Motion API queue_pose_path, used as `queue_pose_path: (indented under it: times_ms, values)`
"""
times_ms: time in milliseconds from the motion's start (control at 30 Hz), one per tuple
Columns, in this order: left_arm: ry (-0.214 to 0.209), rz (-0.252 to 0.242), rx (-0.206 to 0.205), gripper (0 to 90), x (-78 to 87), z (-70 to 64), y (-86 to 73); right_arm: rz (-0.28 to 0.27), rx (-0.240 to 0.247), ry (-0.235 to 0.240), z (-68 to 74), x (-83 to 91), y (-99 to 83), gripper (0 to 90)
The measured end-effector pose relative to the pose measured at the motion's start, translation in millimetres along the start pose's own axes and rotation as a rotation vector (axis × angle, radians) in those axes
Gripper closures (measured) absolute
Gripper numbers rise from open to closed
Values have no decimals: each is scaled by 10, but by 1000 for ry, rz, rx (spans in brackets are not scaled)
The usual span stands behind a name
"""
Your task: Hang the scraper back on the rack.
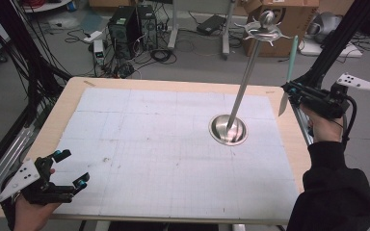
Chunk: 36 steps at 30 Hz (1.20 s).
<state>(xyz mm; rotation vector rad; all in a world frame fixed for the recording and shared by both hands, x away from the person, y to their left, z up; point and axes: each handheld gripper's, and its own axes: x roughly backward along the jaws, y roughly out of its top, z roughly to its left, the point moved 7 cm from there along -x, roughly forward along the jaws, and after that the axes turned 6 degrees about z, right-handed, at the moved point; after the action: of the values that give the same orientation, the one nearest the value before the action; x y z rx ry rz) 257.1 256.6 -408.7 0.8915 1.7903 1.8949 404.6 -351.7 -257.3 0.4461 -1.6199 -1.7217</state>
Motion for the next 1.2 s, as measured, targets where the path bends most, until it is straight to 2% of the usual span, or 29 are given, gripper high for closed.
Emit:
queue_pose_path:
  times_ms: [667, 967, 1200]
  values:
    - [11, 2, 8, 18, 24, 12, -18, 0, -8, 8, -28, -103, 26, 807]
    - [9, 6, 3, 18, 19, 11, -21, 9, 6, 40, 40, -126, 19, 807]
    - [4, 7, 0, 18, 0, -6, -19, 24, 20, 46, 74, -169, -9, 807]
